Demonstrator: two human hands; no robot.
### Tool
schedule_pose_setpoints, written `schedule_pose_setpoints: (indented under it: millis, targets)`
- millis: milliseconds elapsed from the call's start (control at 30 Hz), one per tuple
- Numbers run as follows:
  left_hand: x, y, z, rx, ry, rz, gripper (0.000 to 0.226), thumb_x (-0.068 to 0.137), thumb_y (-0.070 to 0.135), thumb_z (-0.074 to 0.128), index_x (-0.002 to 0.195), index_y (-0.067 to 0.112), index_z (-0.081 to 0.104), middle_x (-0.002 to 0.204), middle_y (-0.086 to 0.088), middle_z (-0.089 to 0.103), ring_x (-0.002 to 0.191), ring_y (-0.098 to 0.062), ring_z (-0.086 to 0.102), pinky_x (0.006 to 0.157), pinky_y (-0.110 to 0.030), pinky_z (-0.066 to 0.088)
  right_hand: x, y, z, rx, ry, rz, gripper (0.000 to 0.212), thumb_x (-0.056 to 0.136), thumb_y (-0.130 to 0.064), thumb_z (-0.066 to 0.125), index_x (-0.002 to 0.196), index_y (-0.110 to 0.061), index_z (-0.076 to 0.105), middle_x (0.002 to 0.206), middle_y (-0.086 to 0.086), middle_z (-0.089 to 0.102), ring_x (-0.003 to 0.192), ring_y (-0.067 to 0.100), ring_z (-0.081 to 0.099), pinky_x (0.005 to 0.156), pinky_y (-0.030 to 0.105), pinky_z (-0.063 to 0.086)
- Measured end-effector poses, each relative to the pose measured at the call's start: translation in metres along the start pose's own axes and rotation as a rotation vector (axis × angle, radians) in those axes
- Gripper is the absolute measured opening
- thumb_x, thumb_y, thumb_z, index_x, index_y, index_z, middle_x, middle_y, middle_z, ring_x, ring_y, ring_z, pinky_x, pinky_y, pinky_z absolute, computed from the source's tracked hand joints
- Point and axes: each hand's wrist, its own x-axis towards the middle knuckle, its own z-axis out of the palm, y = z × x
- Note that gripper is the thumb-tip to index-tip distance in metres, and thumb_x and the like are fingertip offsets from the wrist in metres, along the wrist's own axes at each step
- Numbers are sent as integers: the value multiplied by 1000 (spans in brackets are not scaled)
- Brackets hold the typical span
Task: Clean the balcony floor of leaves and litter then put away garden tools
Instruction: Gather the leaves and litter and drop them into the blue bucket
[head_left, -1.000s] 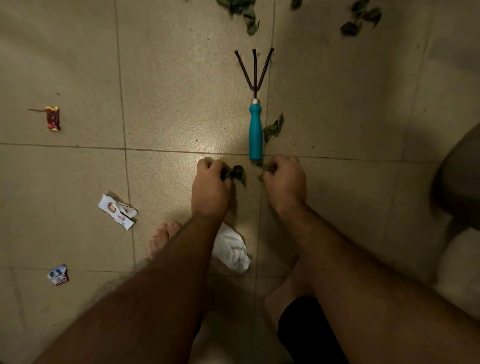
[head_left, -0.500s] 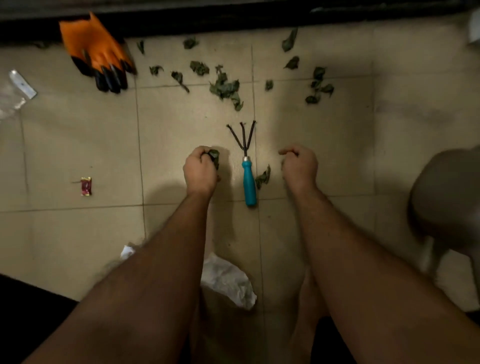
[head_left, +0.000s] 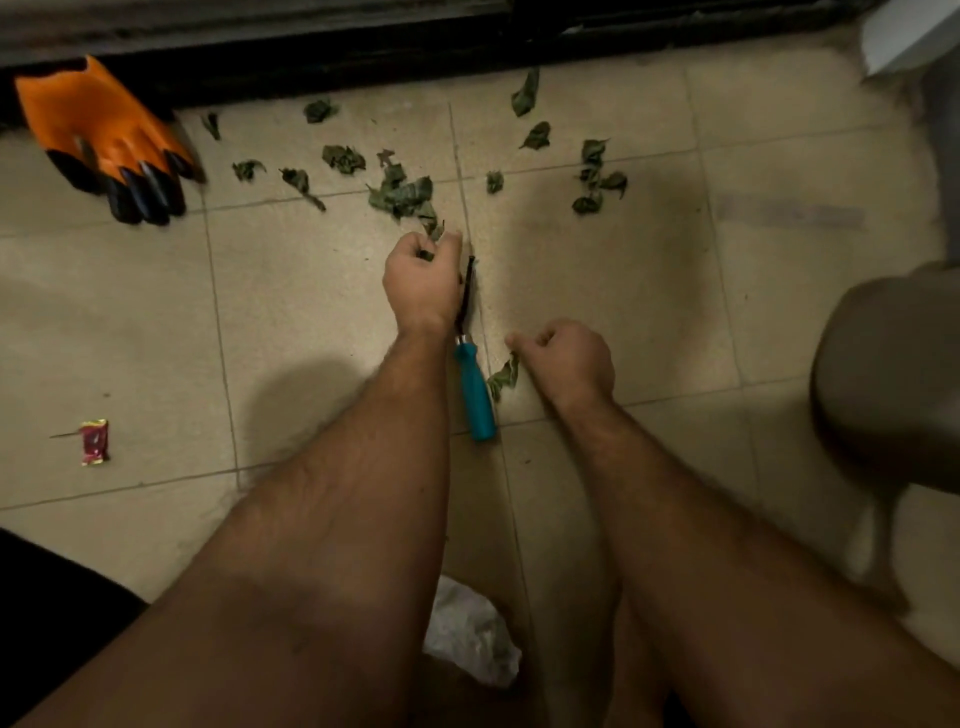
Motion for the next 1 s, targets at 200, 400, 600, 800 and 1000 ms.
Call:
schedule_pose_setpoints:
  millis: [200, 400, 600, 800, 1000]
  targets:
    - [-2, 10, 11, 57, -327, -9, 19, 92, 11, 67, 83, 18, 53, 73, 1, 63, 59, -12, 63, 45, -25, 49, -7, 4, 7, -19, -96, 20, 24, 90, -43, 66, 78, -22, 63, 72, -4, 61, 65, 11, 54, 53, 24, 34]
    - [-17, -3, 4, 855, -685, 256, 11, 88, 32, 72, 90, 23, 65, 86, 7, 65, 80, -8, 63, 72, -28, 56, 14, 18, -17, 285, -14, 52, 21, 86, -26, 67, 68, -19, 59, 66, -2, 59, 63, 14, 54, 62, 28, 46]
    - [-42, -15, 0, 1356, -725, 464, 26, 84, 46, 73, 94, 24, 64, 91, 5, 61, 87, -13, 59, 75, -31, 53, 37, 41, -40, 927, -61, 223, 15, 84, -21, 59, 70, -17, 60, 52, 1, 60, 51, 20, 54, 50, 28, 40]
    - [-48, -11, 16, 1567, -754, 456, 21, 92, 28, 67, 108, 16, 63, 102, -2, 60, 100, -20, 60, 81, -30, 46, 40, 42, -51, 1570, -200, 375, 10, 96, -9, 46, 95, -9, 56, 76, 8, 71, 69, 16, 71, 47, 22, 48]
    - [-31, 6, 29, 1032, -723, 183, 10, 92, 27, 68, 90, 18, 64, 81, 6, 67, 78, -7, 66, 68, -24, 49, 51, 42, -50, 1442, -150, 359, 10, 91, -4, 52, 88, -13, 53, 70, 6, 60, 53, 10, 55, 44, 21, 40]
